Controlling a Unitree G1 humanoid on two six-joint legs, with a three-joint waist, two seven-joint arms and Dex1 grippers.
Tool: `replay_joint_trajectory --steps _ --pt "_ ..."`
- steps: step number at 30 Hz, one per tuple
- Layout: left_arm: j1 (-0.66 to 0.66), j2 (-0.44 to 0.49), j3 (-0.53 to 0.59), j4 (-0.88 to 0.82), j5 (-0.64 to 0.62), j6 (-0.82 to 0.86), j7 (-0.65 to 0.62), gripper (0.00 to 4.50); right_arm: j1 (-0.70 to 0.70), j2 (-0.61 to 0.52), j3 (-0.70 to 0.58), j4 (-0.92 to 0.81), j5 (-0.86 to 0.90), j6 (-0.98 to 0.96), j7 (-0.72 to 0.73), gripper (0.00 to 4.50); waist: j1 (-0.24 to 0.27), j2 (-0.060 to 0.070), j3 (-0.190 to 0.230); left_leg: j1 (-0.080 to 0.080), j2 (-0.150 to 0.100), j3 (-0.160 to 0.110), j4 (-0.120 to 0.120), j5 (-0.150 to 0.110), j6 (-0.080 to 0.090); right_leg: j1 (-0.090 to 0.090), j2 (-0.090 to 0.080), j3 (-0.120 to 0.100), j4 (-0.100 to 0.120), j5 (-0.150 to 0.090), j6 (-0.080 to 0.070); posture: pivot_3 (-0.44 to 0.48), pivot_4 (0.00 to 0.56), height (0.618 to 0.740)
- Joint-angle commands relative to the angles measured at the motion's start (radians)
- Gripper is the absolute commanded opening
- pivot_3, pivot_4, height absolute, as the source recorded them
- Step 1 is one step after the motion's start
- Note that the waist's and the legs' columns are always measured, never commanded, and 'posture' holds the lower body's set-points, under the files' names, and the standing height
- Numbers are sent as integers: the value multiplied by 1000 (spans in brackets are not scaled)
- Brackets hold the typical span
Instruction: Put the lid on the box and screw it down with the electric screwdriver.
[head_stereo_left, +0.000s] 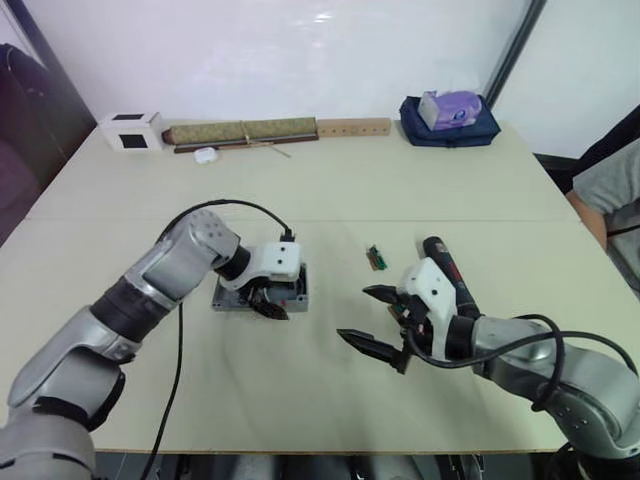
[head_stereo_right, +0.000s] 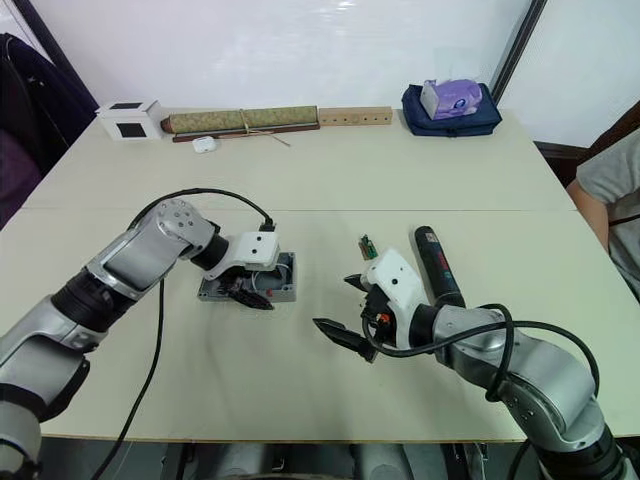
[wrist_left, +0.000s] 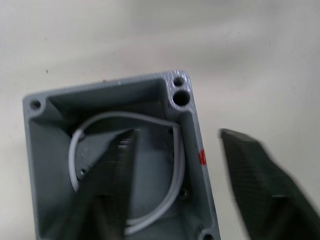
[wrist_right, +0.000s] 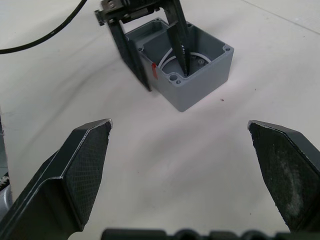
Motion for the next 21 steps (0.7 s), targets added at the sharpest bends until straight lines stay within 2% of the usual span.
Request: replay_joint_trajectory --steps 1,4,10,15,18,21 --pt "-20 -8 -10 3 45 -7 -8 1072 6 4 -11 -34 -16 -31 0 4500 0 0 0 0 0 0 0 0 0 0 0 0 0 0 0 0 150 740" --pt "-19 -14 -7 9 58 -9 -18 54 12 5 -10 -34 -22 -37 2 4500 0 0 0 0 0 0 0 0 0 0 0 0 1 0 0 0 150 740" --pt "-23 -25 -2 32 68 -23 -41 54 13 2 -9 -15 -43 -46 12 4500 0 0 0 1 0 0 0 0 0 1 0 0 1 0 0 0 150 740" --pt "-89 -73 37 141 61 -191 -46 54 22 -13 -14 -13 -50 -47 37 4500 7 0 0 1 0 0 1 0 0 1 0 0 1 0 0 0 150 740" --pt "-146 -98 69 179 -3 -329 -148 54 38 -36 -38 -18 -37 -45 65 4500 4 0 0 0 -1 0 2 0 0 1 -1 -1 1 0 0 0 150 740" --pt "-197 -99 36 215 -35 -427 -209 54 57 -68 -53 -26 -34 -46 90 4500 3 0 0 -1 -1 0 1 0 0 1 -1 -1 0 0 0 0 150 740"
